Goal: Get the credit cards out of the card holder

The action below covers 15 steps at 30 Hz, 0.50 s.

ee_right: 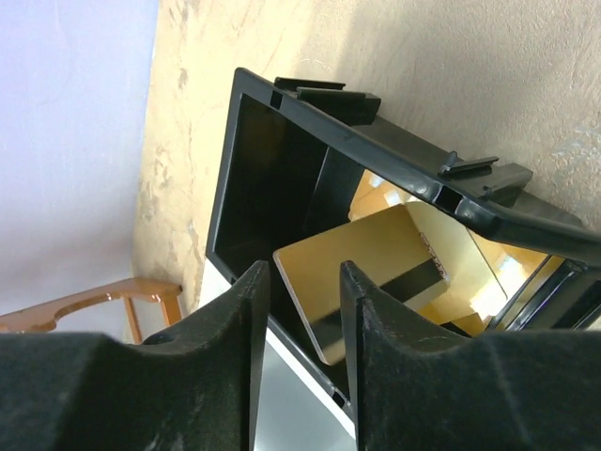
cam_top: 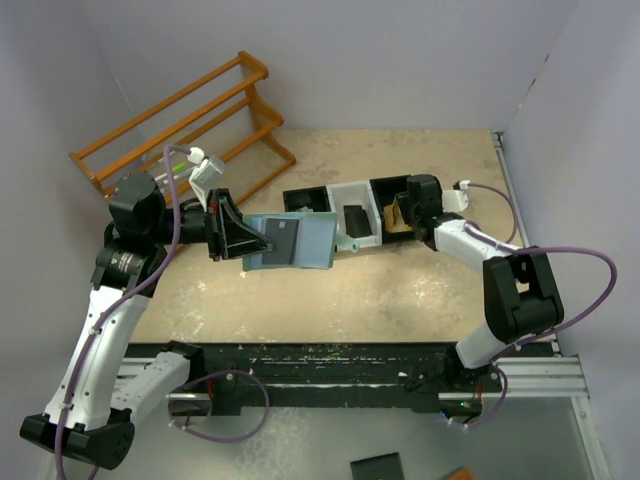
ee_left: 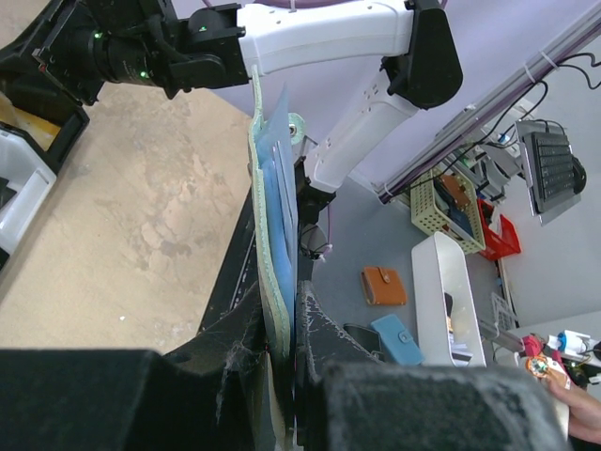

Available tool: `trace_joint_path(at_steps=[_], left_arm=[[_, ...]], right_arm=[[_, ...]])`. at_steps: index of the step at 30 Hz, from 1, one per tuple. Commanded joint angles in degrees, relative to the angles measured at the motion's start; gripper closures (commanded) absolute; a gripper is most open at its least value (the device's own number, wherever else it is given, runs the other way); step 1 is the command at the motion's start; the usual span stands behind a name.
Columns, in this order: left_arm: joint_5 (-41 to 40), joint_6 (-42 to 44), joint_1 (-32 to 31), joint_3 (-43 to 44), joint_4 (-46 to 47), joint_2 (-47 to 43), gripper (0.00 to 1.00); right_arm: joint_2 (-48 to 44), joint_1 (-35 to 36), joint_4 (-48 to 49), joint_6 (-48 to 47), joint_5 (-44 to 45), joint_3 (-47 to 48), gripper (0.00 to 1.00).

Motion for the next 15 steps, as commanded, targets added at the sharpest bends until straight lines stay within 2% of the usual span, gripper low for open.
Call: trace_joint_path(at_steps=[1,11,15], left_arm=[[0.9,-0.74,0.36,2.65,3.42,-0.84,1.0],[1.01,-0.61,0.36,2.82,3.49,-0.97,1.0],[0.87,-0.73,0.36,2.78,3.64,-0.85,1.0]], right_arm=[[-2.31,0.3,-0.52,-0.55,2.85,0.34,0.59],[-10.08,0.32,-3.07,-3.82,1.58,-2.7,0.57],[-16.52,1.07,2.44,-16.08,-6.83,-3.12,0.52]])
